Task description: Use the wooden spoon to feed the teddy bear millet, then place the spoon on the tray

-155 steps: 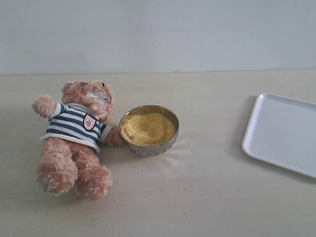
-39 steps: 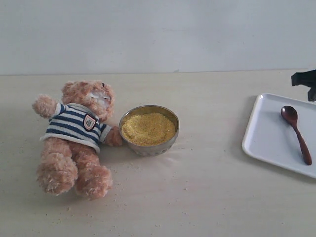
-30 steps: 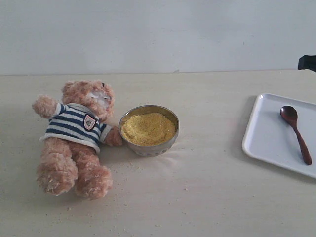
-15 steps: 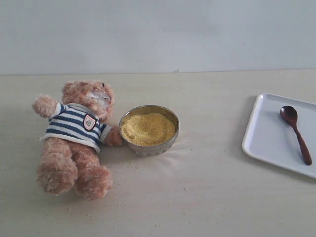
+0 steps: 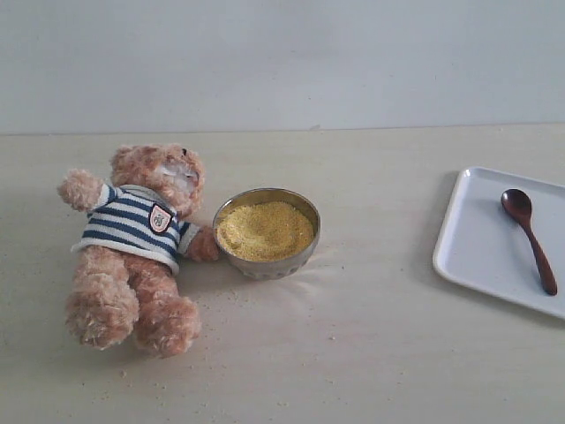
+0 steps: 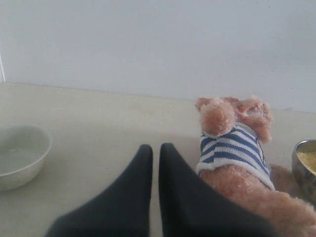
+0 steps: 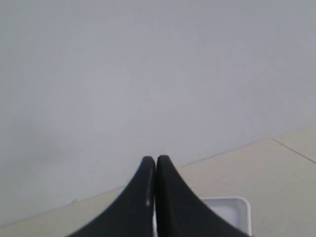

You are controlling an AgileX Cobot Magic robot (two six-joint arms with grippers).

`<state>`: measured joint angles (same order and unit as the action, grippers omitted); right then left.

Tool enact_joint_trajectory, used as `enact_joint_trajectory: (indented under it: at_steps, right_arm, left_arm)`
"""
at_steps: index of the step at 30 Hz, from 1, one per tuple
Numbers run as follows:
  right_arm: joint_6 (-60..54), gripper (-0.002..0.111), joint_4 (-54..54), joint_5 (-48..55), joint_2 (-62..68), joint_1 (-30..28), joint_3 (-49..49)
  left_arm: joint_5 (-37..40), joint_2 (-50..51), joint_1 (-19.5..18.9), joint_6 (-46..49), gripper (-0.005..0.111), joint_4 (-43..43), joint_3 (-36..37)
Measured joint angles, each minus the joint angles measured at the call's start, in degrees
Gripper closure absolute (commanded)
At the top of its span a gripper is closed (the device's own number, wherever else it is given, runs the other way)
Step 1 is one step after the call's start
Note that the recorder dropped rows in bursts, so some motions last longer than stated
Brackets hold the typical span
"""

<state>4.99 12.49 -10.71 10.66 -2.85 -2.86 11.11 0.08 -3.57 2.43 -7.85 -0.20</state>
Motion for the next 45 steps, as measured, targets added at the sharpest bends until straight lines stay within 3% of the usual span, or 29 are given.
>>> enact_joint_trajectory:
  at_steps: [8, 11, 15, 21, 29, 38, 41, 45]
  right_arm:
    - [-0.39, 0.108, 0.79, 19.70, -10.19, 0.09, 0.42]
    - [0.21, 0.108, 3.48, 22.10, -10.20, 0.48, 1.37]
    - [0.44, 0.108, 3.56, 22.17, -10.28, 0.57, 1.36]
    - [0.27, 0.108, -9.30, 17.41, -10.33, 0.57, 1.36]
    - [3.43, 0.108, -15.23, 31.42, -10.42, 1.09, 2.45]
    - [11.04, 0.108, -32.09, 32.88, -10.42, 8.09, 2.86]
    - [13.92, 0.108, -32.73, 32.62, -10.42, 8.91, 2.86]
    - [15.11, 0.108, -24.79, 30.48, -10.42, 9.04, 2.91]
  left_arm:
    - [0.00, 0.00, 0.00, 0.00, 0.102, 0.00, 0.00]
    - [0.00, 0.00, 0.00, 0.00, 0.102, 0.00, 0.00]
    - [0.00, 0.00, 0.00, 0.00, 0.102, 0.00, 0.00]
    - [0.00, 0.00, 0.00, 0.00, 0.102, 0.00, 0.00]
    - [-0.13, 0.00, 0.00, 0.00, 0.102, 0.00, 0.00]
    - [-0.35, 0.00, 0.00, 0.00, 0.102, 0.00, 0.00]
    - [-0.35, 0.00, 0.00, 0.00, 0.102, 0.00, 0.00]
    - [-0.35, 0.00, 0.00, 0.00, 0.102, 0.00, 0.00]
